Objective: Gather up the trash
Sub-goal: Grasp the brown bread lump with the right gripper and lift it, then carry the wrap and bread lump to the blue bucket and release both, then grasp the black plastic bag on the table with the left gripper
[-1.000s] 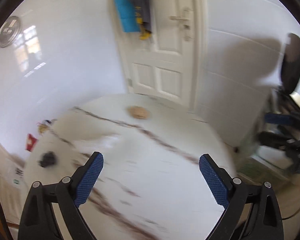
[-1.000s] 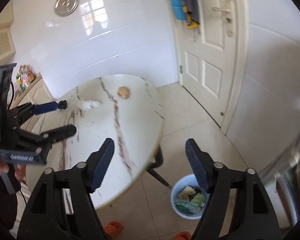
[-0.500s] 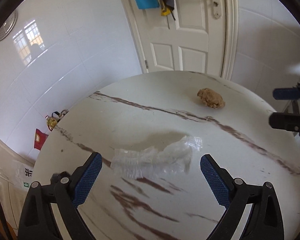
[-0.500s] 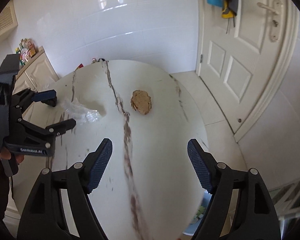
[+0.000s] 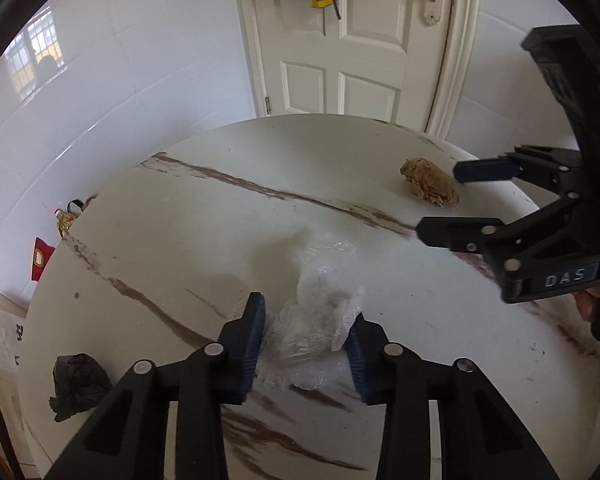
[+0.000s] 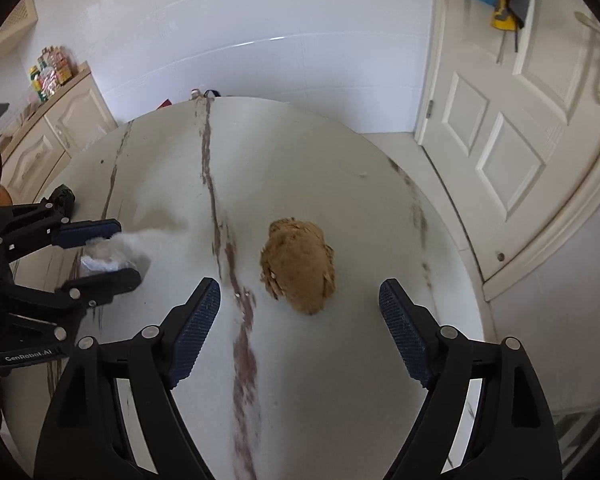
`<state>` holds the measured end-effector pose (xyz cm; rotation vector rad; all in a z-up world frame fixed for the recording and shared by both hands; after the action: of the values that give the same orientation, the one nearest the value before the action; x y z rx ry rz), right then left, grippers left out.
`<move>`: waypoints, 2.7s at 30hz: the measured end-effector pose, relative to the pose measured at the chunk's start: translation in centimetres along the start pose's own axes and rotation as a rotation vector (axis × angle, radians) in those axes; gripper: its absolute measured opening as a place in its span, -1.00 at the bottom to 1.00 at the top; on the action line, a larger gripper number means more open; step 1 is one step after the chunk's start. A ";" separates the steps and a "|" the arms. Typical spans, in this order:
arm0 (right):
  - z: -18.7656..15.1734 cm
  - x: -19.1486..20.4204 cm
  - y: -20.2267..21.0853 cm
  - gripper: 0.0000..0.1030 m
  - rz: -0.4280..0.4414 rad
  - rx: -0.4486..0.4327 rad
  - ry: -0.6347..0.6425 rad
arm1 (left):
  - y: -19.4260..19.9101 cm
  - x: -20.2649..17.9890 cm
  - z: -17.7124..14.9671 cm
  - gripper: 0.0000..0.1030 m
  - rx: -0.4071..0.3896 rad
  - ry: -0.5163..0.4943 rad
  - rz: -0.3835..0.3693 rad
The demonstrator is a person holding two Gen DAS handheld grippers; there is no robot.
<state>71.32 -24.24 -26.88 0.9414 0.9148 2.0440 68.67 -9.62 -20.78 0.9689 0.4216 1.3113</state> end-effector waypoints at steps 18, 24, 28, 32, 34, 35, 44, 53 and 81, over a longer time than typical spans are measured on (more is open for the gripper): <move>-2.6 1.7 3.1 -0.36 0.023 -0.020 0.023 | 5.0 0.0 -1.7 -0.86 -0.014 0.049 -0.029; -6.7 3.9 8.1 -0.36 0.059 -0.080 0.004 | 9.3 -1.5 -3.5 -0.86 -0.043 0.057 -0.056; -9.5 5.1 11.4 -0.36 0.065 -0.122 -0.015 | 12.9 -4.1 -4.3 -0.86 -0.081 0.046 -0.073; -12.2 5.7 15.0 -0.36 0.064 -0.170 -0.042 | 15.7 -7.8 -4.6 -0.86 -0.117 -0.004 -0.110; -14.0 5.6 17.0 -0.36 0.055 -0.197 -0.058 | 16.8 -10.1 -4.8 -0.86 -0.123 -0.042 -0.142; -14.7 5.5 17.7 -0.36 0.048 -0.207 -0.066 | 17.1 -11.1 -4.7 -0.86 -0.126 -0.057 -0.150; -22.3 0.3 24.3 -0.35 -0.016 -0.291 -0.220 | 18.0 -22.6 -2.9 -0.85 -0.118 -0.148 -0.254; -27.5 -7.1 24.9 -0.31 -0.049 -0.328 -0.386 | 12.4 -30.5 -0.1 -0.85 -0.044 -0.231 -0.301; -32.4 -13.0 25.7 0.27 -0.101 -0.337 -0.502 | 8.9 -34.6 1.6 0.49 -0.057 -0.192 -0.190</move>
<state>43.60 -57.55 -26.13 1.1174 0.3302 1.6865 55.55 -42.85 -21.54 0.9727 0.3187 1.0436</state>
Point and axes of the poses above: each gripper's, at about its wrist camera, not at the fingertips, and y roughly against the way its jaws point, x to its left, z to its top, the point moved 3 cm from there along -y, roughly the way its jaws point, and after that the axes turned 13 degrees about z, right-handed, at the moved point
